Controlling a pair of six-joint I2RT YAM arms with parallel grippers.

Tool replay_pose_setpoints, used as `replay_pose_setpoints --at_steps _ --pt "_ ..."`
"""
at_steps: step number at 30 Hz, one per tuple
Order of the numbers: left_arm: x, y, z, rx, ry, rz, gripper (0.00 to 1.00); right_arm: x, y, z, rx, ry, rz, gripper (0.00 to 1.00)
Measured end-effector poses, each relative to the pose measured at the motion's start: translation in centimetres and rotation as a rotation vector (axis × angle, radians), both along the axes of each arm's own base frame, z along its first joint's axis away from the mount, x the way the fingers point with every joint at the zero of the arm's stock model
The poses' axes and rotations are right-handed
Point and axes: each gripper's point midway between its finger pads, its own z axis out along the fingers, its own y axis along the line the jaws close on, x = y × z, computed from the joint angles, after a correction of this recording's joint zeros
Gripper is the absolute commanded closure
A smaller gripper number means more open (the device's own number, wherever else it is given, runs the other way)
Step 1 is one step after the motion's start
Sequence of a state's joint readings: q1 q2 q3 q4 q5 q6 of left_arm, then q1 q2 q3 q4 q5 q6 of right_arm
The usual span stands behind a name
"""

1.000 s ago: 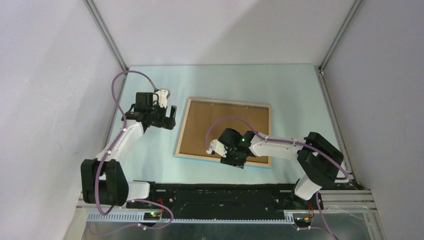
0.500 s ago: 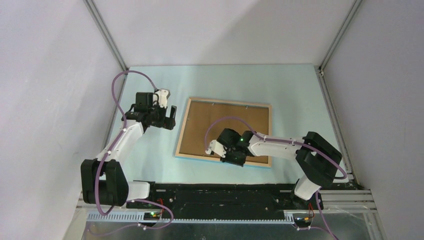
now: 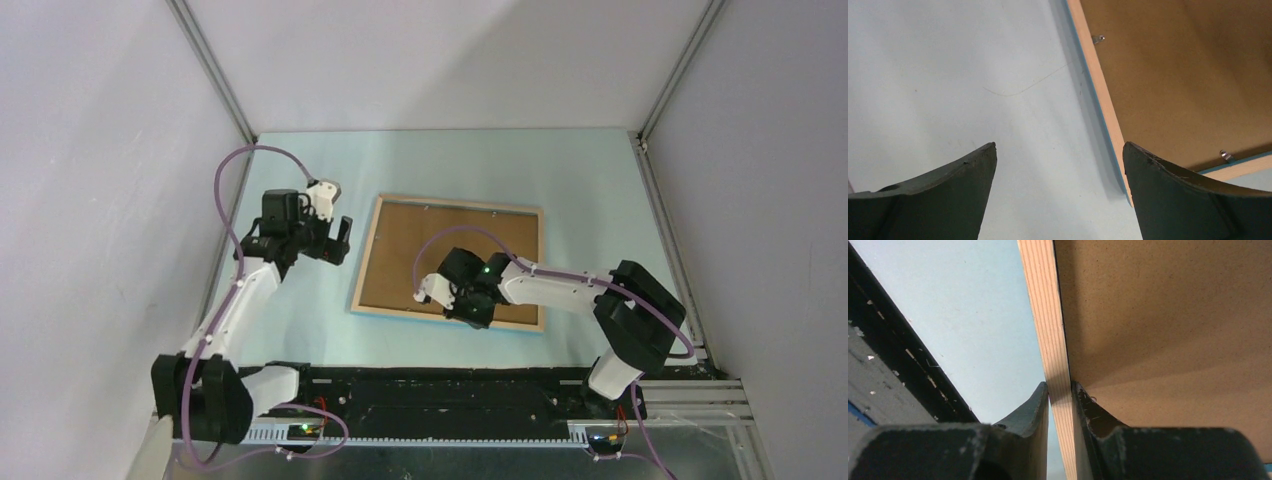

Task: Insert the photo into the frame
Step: Turn over the photo frame at the center of the board.

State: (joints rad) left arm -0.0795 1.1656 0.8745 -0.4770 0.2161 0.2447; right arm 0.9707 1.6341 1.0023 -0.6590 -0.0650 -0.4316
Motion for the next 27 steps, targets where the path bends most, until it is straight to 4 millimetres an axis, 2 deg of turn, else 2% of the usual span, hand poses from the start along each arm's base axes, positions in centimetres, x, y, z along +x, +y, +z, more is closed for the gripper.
replay_pose_setpoints --at_steps 4,10,14,19,23,27 --pt "-1.0 -1.1 1.3 0.054 -0.081 -0.092 0.00 0.7 -0.1 1.2 0.024 0.036 -0.015 1.00" --pt "-3.7 -6.3 2.3 0.232 -0.223 -0.365 0.00 2.2 0.8 3.8 0.108 0.064 -0.023 1.00" --pt "-5.6 -9.6 2.2 0.321 -0.277 -0.527 0.00 2.9 1.1 5.6 0.155 0.095 -0.037 1.00" --pt "-7.4 -12.7 2.5 0.408 -0.346 -0.678 0.00 4.1 1.4 8.7 0.219 0.118 -0.061 1.00" --pt "-7.7 -14.2 2.2 0.454 -0.376 -0.744 0.00 5.4 1.7 11.3 0.290 0.128 -0.084 1.00" --pt "-6.7 -14.8 1.7 0.501 -0.392 -0.759 0.00 6.3 1.6 13.1 0.342 0.153 -0.107 1.00"
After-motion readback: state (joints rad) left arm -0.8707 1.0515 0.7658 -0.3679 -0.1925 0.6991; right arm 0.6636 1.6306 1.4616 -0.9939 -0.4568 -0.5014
